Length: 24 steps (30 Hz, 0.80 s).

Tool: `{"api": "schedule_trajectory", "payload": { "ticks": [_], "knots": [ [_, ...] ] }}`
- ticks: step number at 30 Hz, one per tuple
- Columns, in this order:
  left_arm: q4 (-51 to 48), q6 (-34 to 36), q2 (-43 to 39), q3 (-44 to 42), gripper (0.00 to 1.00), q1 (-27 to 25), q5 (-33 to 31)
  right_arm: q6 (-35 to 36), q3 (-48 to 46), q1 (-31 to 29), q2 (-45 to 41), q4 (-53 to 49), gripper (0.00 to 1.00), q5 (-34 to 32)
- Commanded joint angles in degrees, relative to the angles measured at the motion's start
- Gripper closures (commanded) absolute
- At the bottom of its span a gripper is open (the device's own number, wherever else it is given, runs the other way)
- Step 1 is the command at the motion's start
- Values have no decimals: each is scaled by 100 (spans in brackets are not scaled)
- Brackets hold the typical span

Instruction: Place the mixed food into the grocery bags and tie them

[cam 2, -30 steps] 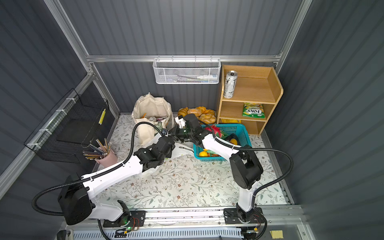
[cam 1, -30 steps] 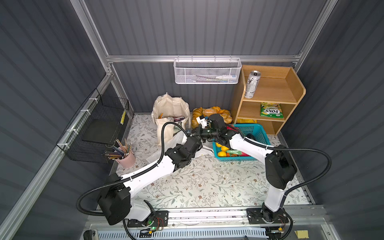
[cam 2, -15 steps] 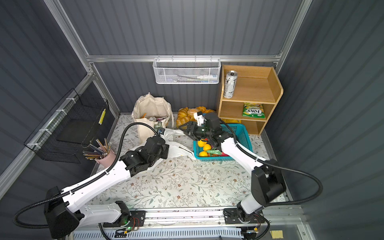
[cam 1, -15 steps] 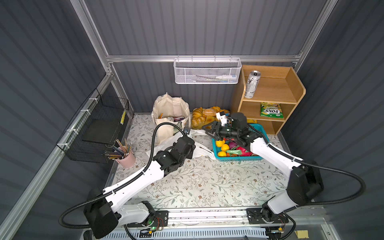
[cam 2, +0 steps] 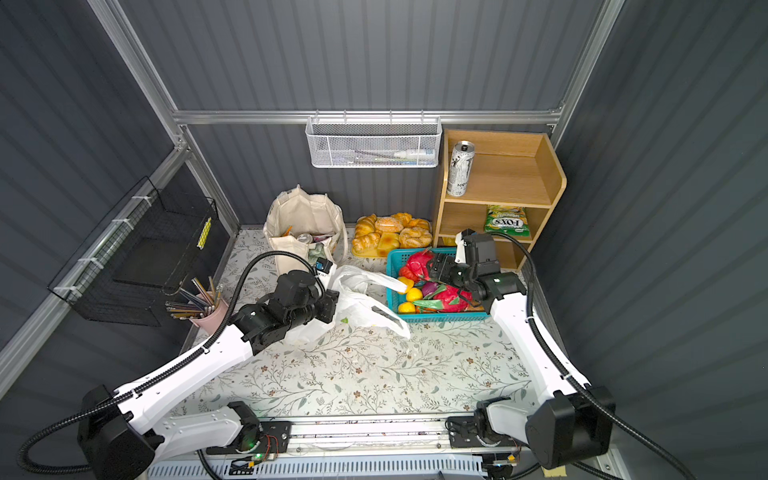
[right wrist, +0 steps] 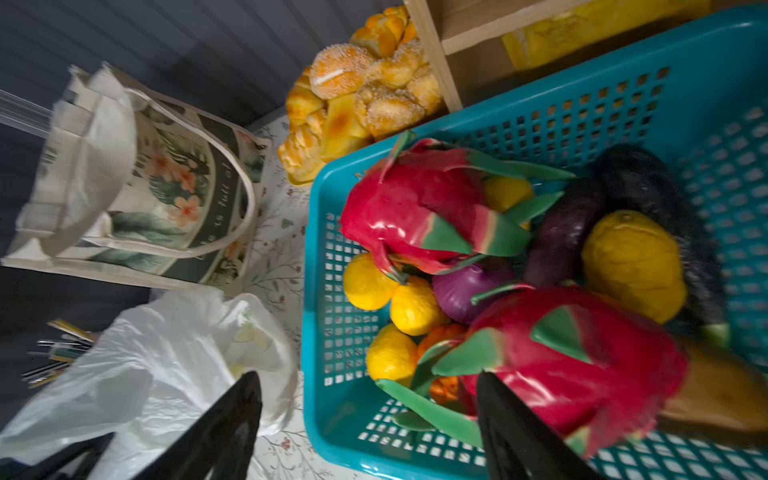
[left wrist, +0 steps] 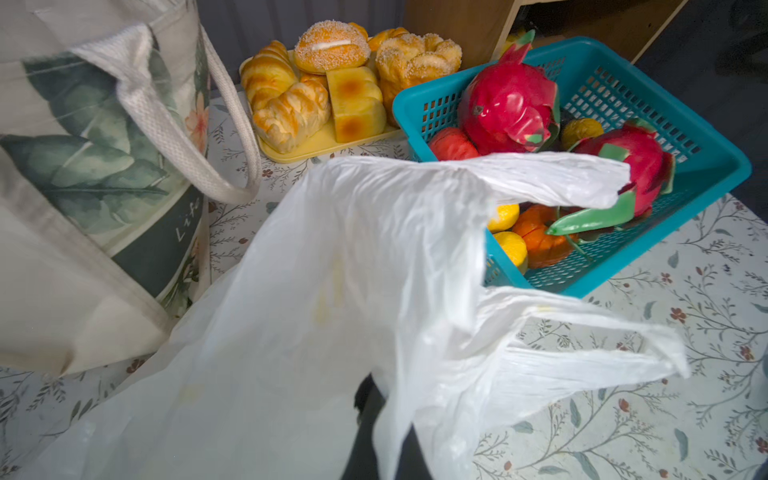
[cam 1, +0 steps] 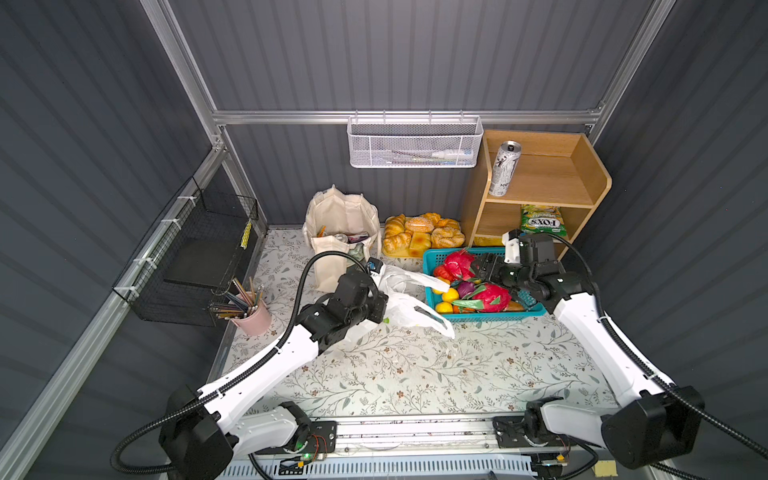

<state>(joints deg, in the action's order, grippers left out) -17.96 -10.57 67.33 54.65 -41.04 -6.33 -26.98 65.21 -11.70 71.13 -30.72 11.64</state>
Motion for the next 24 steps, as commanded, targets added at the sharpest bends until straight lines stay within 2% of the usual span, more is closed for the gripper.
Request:
{"api": "schedule_trajectory", "payload": {
  "ticks": [1,3,8,13,18,24],
  "knots": [
    [55,154,-75,-20,100,157,603,517,110,-125,-60,-593,18,149],
    [1,176,-55,-22,100,175,642,398,-7,-410,-103,-511,18,376],
    [-60,195,-34,-12,100,184,751,-302,-575,-1356,-217,191,19,446],
    [-334,172,-74,95,100,184,673,-1028,-1255,-1870,-284,1046,20,554],
    [-628,274,-250,82,100,184,765,-1010,-1468,-1898,29,1137,20,374],
    [-566,239,-321,-50,100,192,613,-813,-1298,-1491,135,1094,21,423]
  ]
}}
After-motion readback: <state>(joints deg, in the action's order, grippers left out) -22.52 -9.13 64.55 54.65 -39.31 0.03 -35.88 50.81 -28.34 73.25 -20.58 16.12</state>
